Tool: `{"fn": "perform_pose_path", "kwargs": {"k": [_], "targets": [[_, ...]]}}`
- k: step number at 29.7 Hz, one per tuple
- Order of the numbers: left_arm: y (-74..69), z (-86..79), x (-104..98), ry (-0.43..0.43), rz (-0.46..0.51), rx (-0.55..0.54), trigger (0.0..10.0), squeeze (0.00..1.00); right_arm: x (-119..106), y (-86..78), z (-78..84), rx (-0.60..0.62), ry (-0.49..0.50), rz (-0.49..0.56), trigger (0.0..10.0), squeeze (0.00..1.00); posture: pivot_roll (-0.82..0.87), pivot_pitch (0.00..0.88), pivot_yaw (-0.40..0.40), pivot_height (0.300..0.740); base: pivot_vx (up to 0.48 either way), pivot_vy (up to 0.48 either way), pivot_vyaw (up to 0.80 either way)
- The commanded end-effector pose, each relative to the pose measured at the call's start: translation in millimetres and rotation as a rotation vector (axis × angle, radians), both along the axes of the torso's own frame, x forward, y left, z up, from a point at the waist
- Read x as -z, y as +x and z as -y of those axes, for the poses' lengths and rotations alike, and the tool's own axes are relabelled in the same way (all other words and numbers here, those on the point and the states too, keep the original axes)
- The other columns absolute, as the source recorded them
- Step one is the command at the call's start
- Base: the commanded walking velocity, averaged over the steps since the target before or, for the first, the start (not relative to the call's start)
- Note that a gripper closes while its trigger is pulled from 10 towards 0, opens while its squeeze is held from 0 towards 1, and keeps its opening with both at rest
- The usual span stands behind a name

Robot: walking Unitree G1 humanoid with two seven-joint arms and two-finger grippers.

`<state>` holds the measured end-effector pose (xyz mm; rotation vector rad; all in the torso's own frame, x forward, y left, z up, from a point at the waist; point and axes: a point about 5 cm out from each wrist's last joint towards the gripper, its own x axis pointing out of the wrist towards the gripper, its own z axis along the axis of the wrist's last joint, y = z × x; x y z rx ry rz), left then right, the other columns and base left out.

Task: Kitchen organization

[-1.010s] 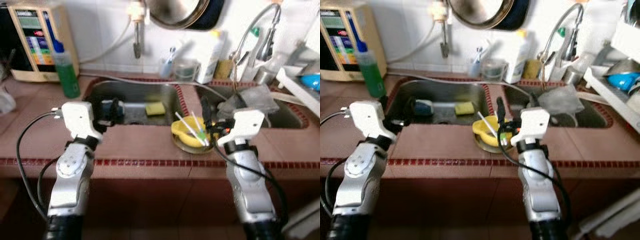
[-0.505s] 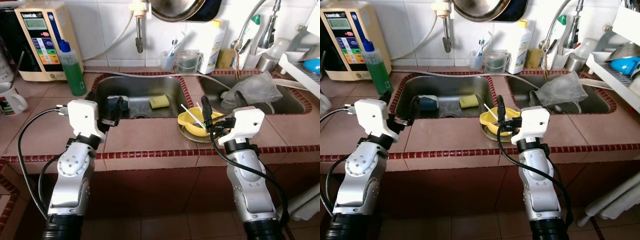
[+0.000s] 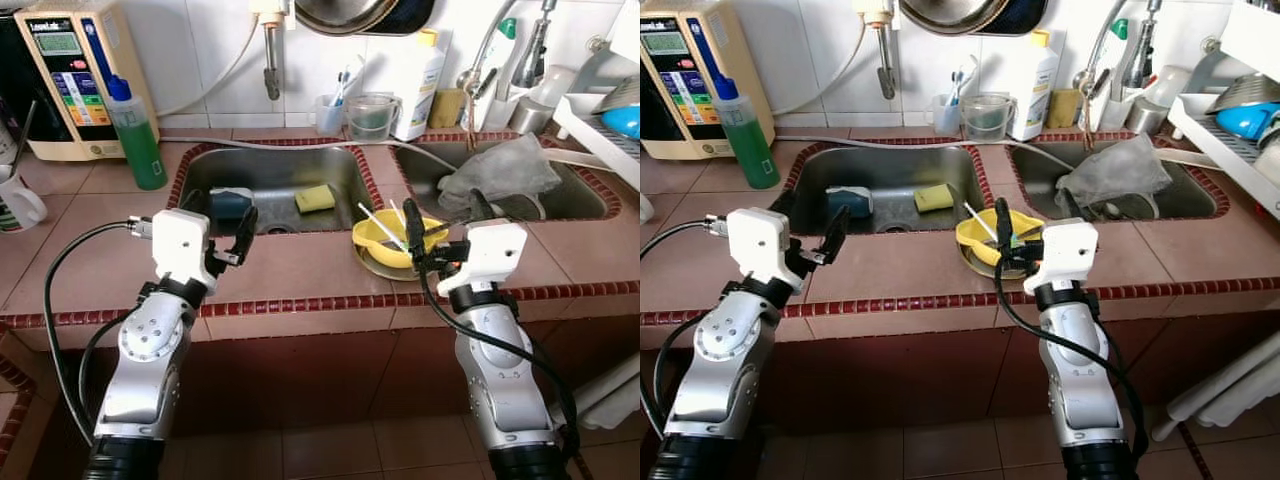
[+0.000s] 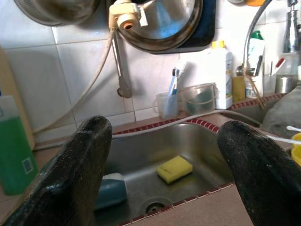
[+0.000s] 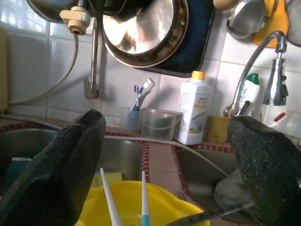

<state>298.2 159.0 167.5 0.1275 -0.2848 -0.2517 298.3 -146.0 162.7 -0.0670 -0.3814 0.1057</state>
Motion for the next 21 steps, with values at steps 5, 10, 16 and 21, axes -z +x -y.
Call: {"fn": "perform_pose_path", "kwargs": {"k": [5, 10, 16, 21], "targets": [[-0.9, 8.7, 1.4, 0.037, -0.046, 0.046, 10.0, 0.0, -2.2, 3.0, 6.0, 0.055, 0.022, -0.026, 10.0, 0.0, -0.07, 0.035, -0.007, 0.74, 0.0, 0.0, 0.0], [-3.9, 14.1, 3.9, 0.072, -0.046, 0.074, 10.0, 0.0, -3.4, 4.7, 6.3, 0.059, 0.023, -0.028, 10.0, 0.0, -0.07, 0.034, -0.006, 0.74, 0.0, 0.0, 0.0], [-7.0, 19.3, 13.2, 0.057, -0.088, 0.088, 10.0, 0.0, -0.6, 1.1, 7.0, 0.055, 0.027, -0.038, 10.0, 0.0, -0.07, 0.036, -0.009, 0.74, 0.0, 0.0, 0.0], [-7.0, 19.7, 14.1, 0.074, -0.084, 0.072, 10.0, 0.0, 0.5, -0.2, 6.7, 0.051, 0.019, -0.043, 10.0, 0.0, -0.08, 0.024, -0.01, 0.74, 0.0, 0.0, 0.0]]}}
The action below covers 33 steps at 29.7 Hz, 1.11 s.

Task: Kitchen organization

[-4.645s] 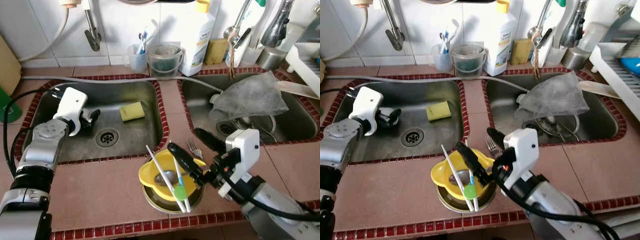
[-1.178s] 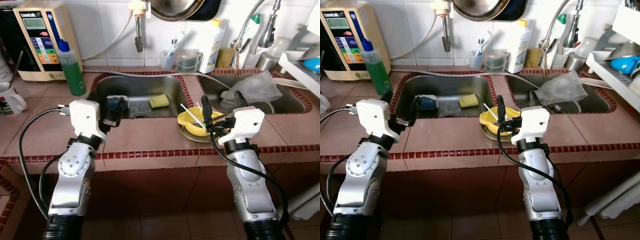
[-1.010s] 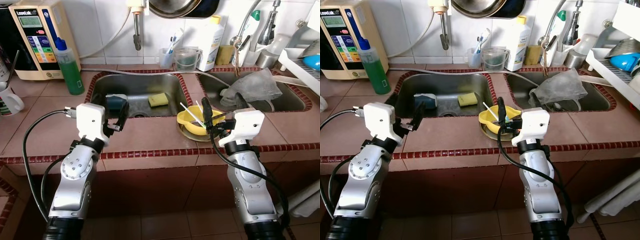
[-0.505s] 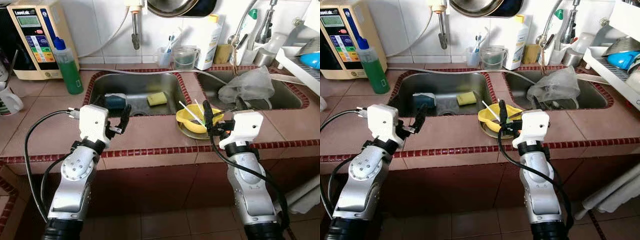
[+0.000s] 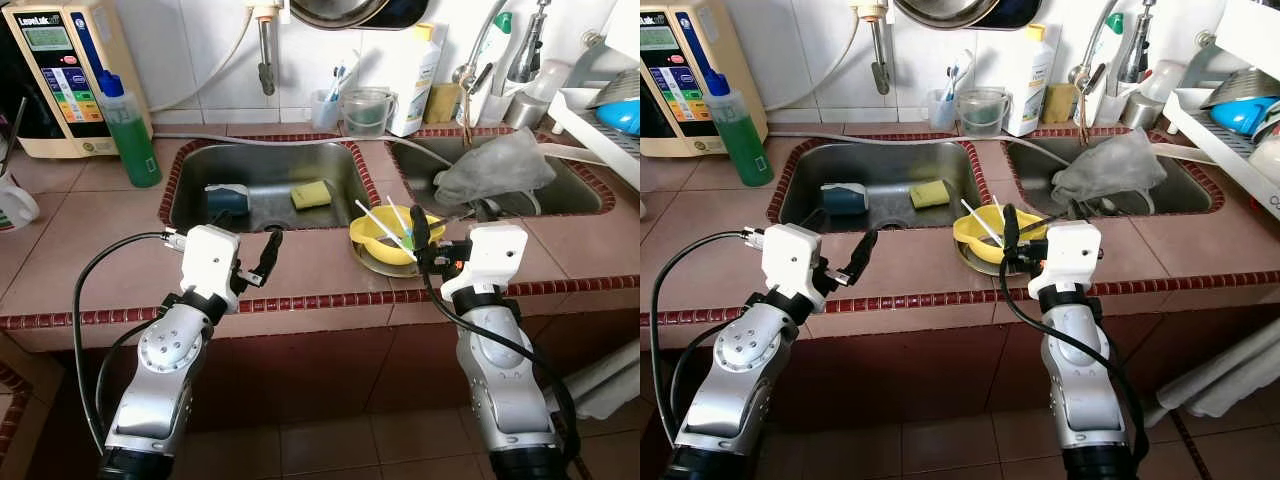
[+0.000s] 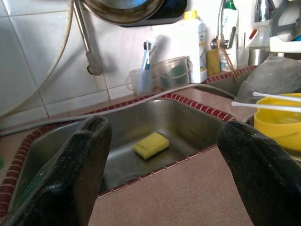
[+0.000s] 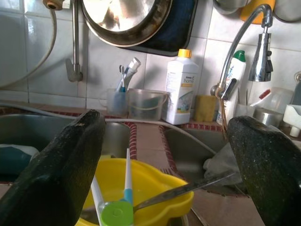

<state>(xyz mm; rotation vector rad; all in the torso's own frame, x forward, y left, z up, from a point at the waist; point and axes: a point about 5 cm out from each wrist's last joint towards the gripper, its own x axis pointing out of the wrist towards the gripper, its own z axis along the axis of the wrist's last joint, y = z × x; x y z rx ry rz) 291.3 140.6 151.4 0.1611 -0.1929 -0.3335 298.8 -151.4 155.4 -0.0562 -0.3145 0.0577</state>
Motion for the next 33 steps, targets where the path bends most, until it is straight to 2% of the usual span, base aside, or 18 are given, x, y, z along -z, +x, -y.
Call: {"fn": "perform_pose_path", "kwargs": {"k": [1, 22, 25, 28, 33], "targets": [[0.4, 1.1, -2.5, 0.018, 0.009, 0.002, 10.0, 0.0, -7.4, -0.5, 1.1, 0.003, 0.001, 0.024, 10.0, 0.0, -0.08, 0.024, -0.01, 0.74, 0.0, 0.0, 0.0], [2.7, 1.1, -3.6, 0.012, 0.0, -0.005, 10.0, 0.0, -8.7, -1.3, -0.4, -0.01, -0.006, 0.022, 10.0, 0.0, -0.08, 0.024, -0.013, 0.74, 0.0, -0.429, 0.0], [2.7, 1.3, -4.5, 0.0, 0.005, -0.01, 10.0, 0.0, -8.6, -1.9, -0.3, -0.01, -0.006, 0.02, 10.0, 0.0, -0.08, 0.027, -0.011, 0.74, 0.0, 0.0, 0.0], [4.1, 1.5, -4.7, 0.022, 0.001, -0.034, 10.0, 0.0, -7.7, -2.4, 0.7, -0.007, -0.008, 0.014, 10.0, 0.0, -0.08, 0.03, -0.013, 0.74, 0.0, 0.0, 0.0], [5.2, 2.4, -5.0, 0.027, -0.017, -0.018, 10.0, 0.0, -7.2, -2.2, 1.8, -0.007, -0.008, 0.005, 10.0, 0.0, -0.09, 0.039, -0.011, 0.74, 0.0, 0.0, 0.0]]}}
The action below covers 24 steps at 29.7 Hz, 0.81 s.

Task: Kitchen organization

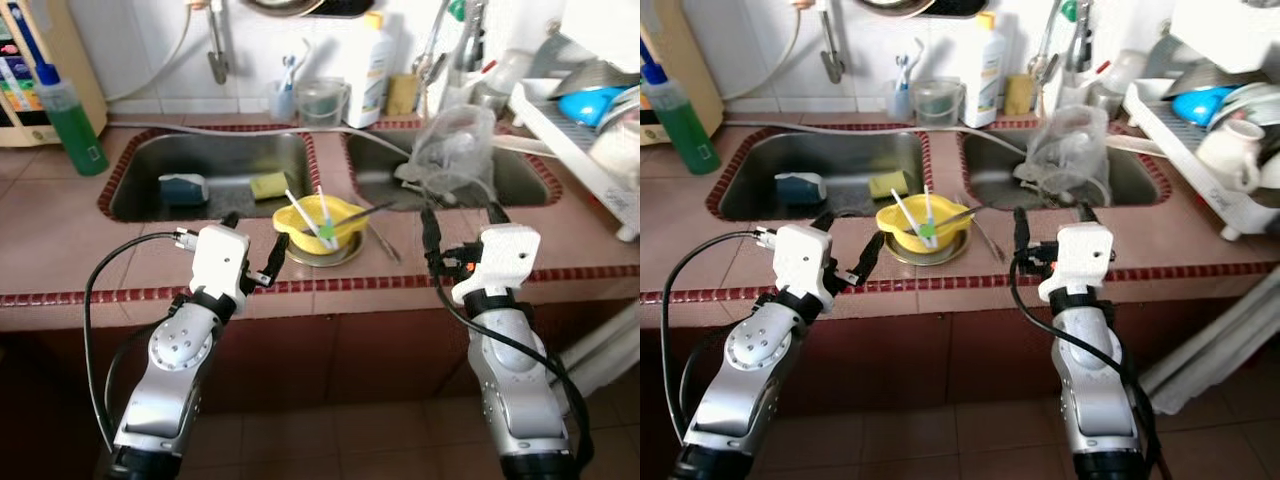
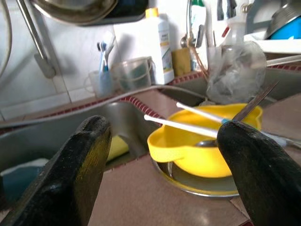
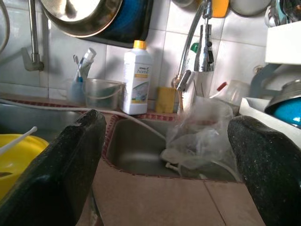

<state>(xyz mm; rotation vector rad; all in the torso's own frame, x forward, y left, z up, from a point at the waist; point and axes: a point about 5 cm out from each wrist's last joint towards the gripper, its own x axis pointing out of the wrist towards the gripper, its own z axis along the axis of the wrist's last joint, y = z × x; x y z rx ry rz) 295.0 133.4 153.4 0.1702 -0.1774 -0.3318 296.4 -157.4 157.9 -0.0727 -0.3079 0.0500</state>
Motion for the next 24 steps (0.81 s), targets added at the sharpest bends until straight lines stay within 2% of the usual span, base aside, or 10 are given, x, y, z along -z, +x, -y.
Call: {"fn": "perform_pose_path", "kwargs": {"k": [1, 6, 7, 10, 11, 12, 15, 24], "targets": [[1.4, -5.0, -3.8, 0.016, 0.0, -0.008, 10.0, 0.0, -4.7, 0.5, -3.7, -0.017, 0.006, 0.01, 10.0, 0.0, -0.09, 0.04, -0.01, 0.74, 0.0, 0.0, 0.0], [1.3, -4.8, -4.6, 0.021, -0.005, 0.009, 10.0, 0.0, -5.1, 1.7, -1.7, -0.015, -0.001, 0.004, 10.0, 0.0, -0.09, 0.046, -0.01, 0.74, 0.0, 0.0, 0.0], [3.2, -4.4, -4.3, -0.007, -0.039, 0.004, 10.0, 0.0, -5.8, 2.1, -0.6, -0.015, -0.007, 0.005, 10.0, 0.0, -0.09, 0.049, -0.01, 0.74, 0.0, 0.0, 0.0], [4.7, -2.3, -5.8, -0.015, -0.054, 0.004, 10.0, 0.0, -6.4, 2.9, 0.5, -0.014, -0.013, 0.005, 10.0, 0.0, -0.09, 0.052, -0.009, 0.74, 0.0, 0.0, 0.0], [3.8, 1.1, -7.5, -0.005, -0.046, 0.027, 10.0, 0.0, -6.5, 3.7, 1.2, -0.014, -0.016, 0.003, 10.0, 0.0, -0.09, 0.057, -0.01, 0.74, 0.0, 0.0, 0.0], [0.4, 8.2, -8.9, 0.007, -0.043, 0.098, 10.0, 0.0, -7.2, 5.9, 2.8, -0.013, -0.019, -0.001, 10.0, 0.0, -0.1, 0.061, -0.011, 0.74, 0.0, 0.0, 0.0], [-2.5, 11.1, -7.6, 0.002, -0.056, 0.136, 10.0, 0.0, -8.2, 9.2, 5.2, -0.008, -0.006, -0.012, 10.0, 0.0, -0.1, 0.065, -0.015, 0.74, 0.0, 0.0, 0.0], [-5.8, 13.2, -11.1, 0.023, -0.05, 0.19, 10.0, 0.0, -24.7, 33.2, 10.3, 0.003, 0.038, -0.029, 10.0, 0.0, -0.09, 0.067, -0.018, 0.74, 0.0, 0.0, 0.0]]}}
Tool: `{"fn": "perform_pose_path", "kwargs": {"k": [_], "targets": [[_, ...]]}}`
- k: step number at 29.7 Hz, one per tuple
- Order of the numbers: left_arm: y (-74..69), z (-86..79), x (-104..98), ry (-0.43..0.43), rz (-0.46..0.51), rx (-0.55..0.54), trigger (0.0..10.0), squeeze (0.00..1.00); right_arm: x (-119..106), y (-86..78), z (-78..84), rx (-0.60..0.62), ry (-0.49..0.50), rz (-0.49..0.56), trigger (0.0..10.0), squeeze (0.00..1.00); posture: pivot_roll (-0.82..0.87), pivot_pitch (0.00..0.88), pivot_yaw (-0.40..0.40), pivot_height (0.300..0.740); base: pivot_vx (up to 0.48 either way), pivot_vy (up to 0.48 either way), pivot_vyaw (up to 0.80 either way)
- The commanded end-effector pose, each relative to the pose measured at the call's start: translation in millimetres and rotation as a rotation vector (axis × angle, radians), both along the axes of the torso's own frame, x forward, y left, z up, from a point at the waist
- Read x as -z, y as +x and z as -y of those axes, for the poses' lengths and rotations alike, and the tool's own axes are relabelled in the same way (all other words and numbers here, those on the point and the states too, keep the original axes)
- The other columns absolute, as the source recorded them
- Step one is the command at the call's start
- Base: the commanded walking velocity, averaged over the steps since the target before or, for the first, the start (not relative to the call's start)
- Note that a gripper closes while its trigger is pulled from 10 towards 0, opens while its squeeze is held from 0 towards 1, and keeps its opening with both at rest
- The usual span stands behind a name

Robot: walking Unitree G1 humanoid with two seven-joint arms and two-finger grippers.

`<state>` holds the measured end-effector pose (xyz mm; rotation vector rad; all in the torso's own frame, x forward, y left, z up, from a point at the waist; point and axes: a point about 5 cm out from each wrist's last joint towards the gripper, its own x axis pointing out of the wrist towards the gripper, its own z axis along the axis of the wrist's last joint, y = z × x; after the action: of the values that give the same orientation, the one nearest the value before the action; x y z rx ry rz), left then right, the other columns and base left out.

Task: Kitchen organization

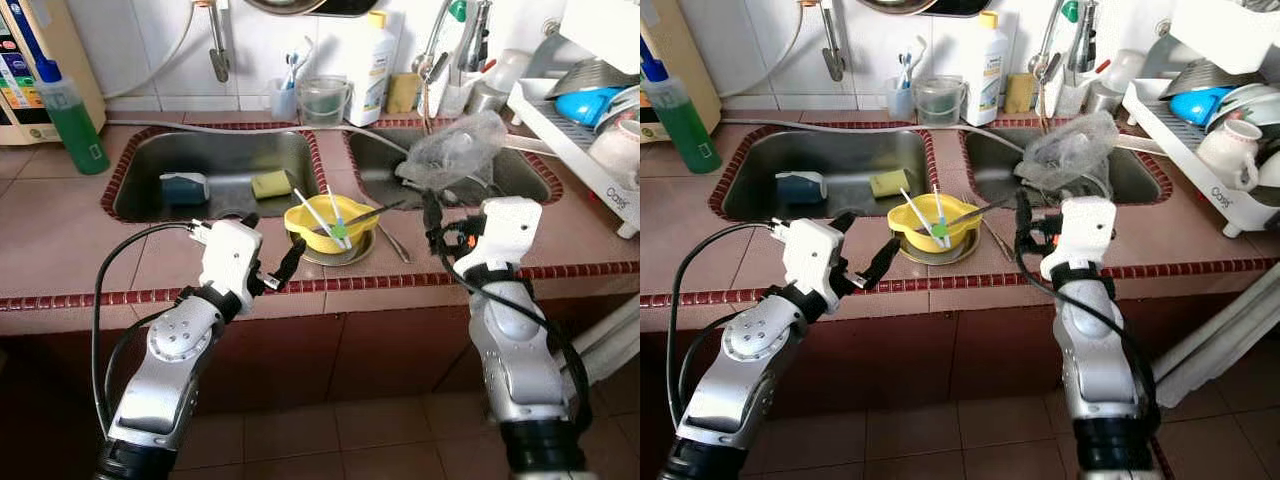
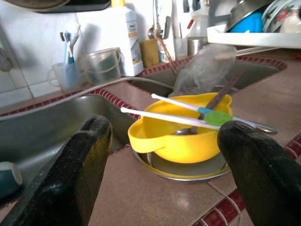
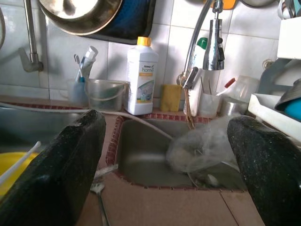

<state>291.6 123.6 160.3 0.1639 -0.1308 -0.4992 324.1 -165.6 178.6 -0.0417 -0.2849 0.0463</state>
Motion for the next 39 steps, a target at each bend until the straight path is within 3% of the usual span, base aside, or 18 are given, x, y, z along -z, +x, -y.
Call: {"fn": "perform_pose_path", "kwargs": {"k": [1, 6, 16, 21, 27, 34, 39], "targets": [[-2.6, 4.6, -5.0, 0.001, 0.008, 0.036, 10.0, 0.0, -6.6, 9.6, 1.7, -0.001, 0.006, -0.006, 10.0, 0.0, -0.1, 0.067, -0.018, 0.74, 0.0, 0.0, 0.0], [-4.7, 9.5, -6.9, -0.005, 0.015, 0.053, 10.0, 0.0, -15.8, 28.9, -3.6, -0.028, 0.01, -0.022, 10.0, 0.0, -0.09, 0.069, -0.027, 0.74, 0.0, 0.0, 0.0], [-8.7, 11.2, -8.5, -0.009, 0.014, 0.06, 10.0, 0.0, -19.9, 50.4, -20.3, -0.084, 0.007, -0.063, 10.0, 0.0, -0.07, 0.076, -0.039, 0.74, 0.0, 0.0, 0.0], [-13.0, 12.1, -8.7, -0.016, 0.011, 0.055, 10.0, 0.0, -26.6, 62.8, -43.2, -0.115, 0.086, -0.095, 10.0, 0.0, -0.05, 0.083, -0.048, 0.74, 0.0, 0.0, 0.0], [-16.4, 12.7, -8.8, -0.028, 0.001, 0.044, 10.0, 0.0, -30.5, 64.8, -73.9, -0.188, 0.173, -0.125, 10.0, 0.0, -0.04, 0.095, -0.055, 0.74, 0.0, 0.0, 0.0], [-19.0, 12.4, -9.9, -0.034, -0.005, 0.033, 10.0, 0.0, -25.6, 56.3, -102.6, -0.164, 0.222, -0.185, 10.0, 0.0, -0.04, 0.114, -0.056, 0.74, 0.0, 0.0, 0.0], [-19.1, 12.0, -10.2, -0.039, -0.011, 0.026, 10.0, 0.0, -22.2, 49.6, -114.5, -0.14, 0.245, -0.223, 10.0, 0.0, -0.04, 0.124, -0.054, 0.74, 0.0, 0.0, 0.0]]}}
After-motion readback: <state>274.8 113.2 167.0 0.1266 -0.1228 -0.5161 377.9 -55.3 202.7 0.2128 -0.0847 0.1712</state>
